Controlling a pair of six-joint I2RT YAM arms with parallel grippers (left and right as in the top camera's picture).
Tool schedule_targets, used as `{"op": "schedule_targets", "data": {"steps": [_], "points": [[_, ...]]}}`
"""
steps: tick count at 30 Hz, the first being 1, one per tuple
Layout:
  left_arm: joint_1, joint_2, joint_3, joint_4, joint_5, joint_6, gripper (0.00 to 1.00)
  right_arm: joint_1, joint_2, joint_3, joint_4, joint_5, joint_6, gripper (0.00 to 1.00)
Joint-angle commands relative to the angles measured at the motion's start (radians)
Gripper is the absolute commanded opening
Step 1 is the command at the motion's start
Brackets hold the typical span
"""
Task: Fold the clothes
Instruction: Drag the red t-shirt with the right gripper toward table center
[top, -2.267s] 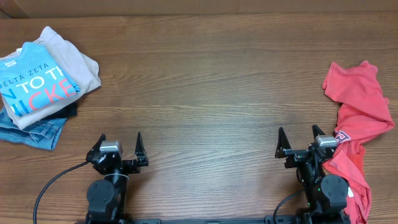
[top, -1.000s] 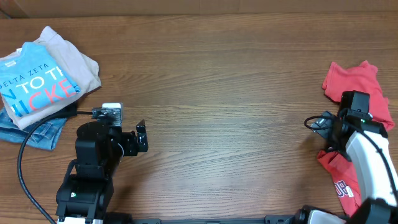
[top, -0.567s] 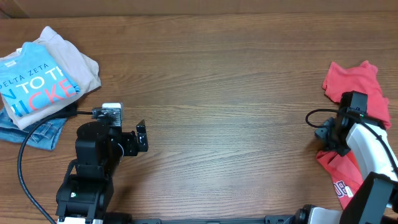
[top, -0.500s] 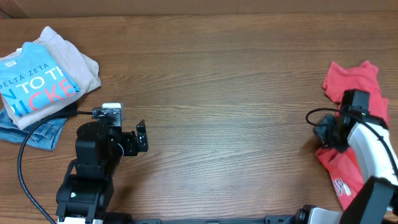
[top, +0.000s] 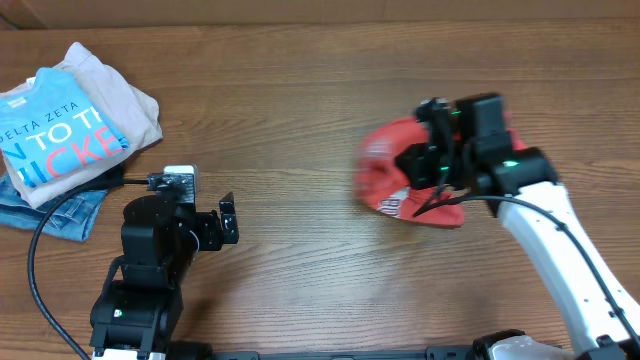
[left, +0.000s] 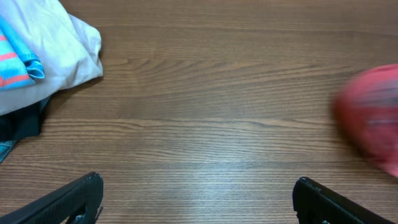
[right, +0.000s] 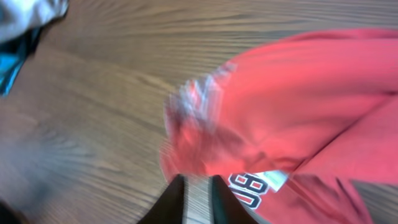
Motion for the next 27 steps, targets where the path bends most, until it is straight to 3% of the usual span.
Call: {"op": "schedule_targets", "data": {"steps": [1,3,6,8,12,17,27], "points": [[0.006,-0.002,0.027,0.004,0.015,-0.011,1.0,0.025,0.013,0.008,0.034,0.137,0.044,0.24],[0.006,-0.002,0.027,0.003,0.015,-0.011,1.0,0.004,0.005,0.01,0.051,0.231,0.127,0.25],[0.006,-0.002,0.027,0.009,0.015,-0.014,1.0,-0.056,-0.005,0.01,0.058,0.279,0.155,0.41],[0.006,-0.002,0.027,0.018,0.015,-0.013,1.0,-0.108,-0.003,0.008,0.054,0.278,0.145,0.47],[0.005,0.0,0.027,0.054,0.072,-0.014,1.0,-0.168,0.027,-0.009,0.05,0.261,0.138,0.48],[0.005,0.036,0.027,0.053,0.093,-0.015,1.0,-0.136,0.146,-0.012,0.109,0.174,0.071,0.54],[0.005,0.143,0.027,0.053,0.093,-0.067,1.0,-0.093,0.415,-0.012,0.371,0.182,0.074,0.54]]}}
